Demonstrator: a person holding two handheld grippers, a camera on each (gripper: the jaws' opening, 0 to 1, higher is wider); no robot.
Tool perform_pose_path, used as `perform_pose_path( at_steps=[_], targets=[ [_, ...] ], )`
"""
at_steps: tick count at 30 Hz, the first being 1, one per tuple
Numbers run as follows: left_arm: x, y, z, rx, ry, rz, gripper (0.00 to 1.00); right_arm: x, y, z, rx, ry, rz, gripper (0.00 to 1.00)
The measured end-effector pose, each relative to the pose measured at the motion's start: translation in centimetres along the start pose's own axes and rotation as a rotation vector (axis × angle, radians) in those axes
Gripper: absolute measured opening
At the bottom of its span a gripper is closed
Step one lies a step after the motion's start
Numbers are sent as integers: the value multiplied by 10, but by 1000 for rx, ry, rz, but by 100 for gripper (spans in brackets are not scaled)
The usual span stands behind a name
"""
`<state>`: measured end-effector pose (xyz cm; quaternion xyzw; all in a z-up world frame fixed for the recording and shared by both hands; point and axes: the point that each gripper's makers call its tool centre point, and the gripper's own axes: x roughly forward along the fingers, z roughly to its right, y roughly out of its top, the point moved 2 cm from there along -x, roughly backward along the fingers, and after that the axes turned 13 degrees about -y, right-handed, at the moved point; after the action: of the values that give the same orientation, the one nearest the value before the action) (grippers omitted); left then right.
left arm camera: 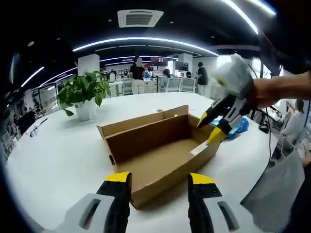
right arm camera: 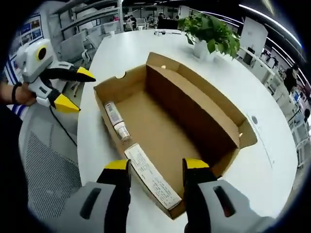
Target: Operate the shoe box by opening the lid, removing the specified soft item, and placing it in the target area until the item is outside and the box remains undamaged.
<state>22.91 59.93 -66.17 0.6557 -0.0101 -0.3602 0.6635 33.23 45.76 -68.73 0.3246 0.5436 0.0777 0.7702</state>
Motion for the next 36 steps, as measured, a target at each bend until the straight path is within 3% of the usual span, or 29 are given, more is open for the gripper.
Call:
perform_pose_path(
  at_steps=[4,11,15,19,23,26,30,32,36],
  targets=[
    [-1,-1,-4,-27,0,14,47,9,-5,2,-75,46,-68,45],
    [0,-3,-6,-35,8,9,47,22,0,-7,-131,125,-73,41],
    [0,-4,-7,-44,9,7,47,30,1,-16,-169,163,-83,34],
    [-2,-4,-8,-50,20,12,47,33,7,-12,-164,136,-63,37],
    [-2,-4,-9,-55,24,16,47,31,6,0,-242,65,-35,45],
    [-2,-3,-8,-46,23,13,47,29,3,2,-224,62,-36,40],
    [0,-5,-5,-26,19,-7,47,29,2,6,-165,34,-36,45],
    [-1,-5,-5,-23,18,-7,46,28,5,14,-212,-25,-23,48],
    [-1,-5,-5,-27,17,-8,46,28,4,10,-228,-11,-37,44]
  ],
)
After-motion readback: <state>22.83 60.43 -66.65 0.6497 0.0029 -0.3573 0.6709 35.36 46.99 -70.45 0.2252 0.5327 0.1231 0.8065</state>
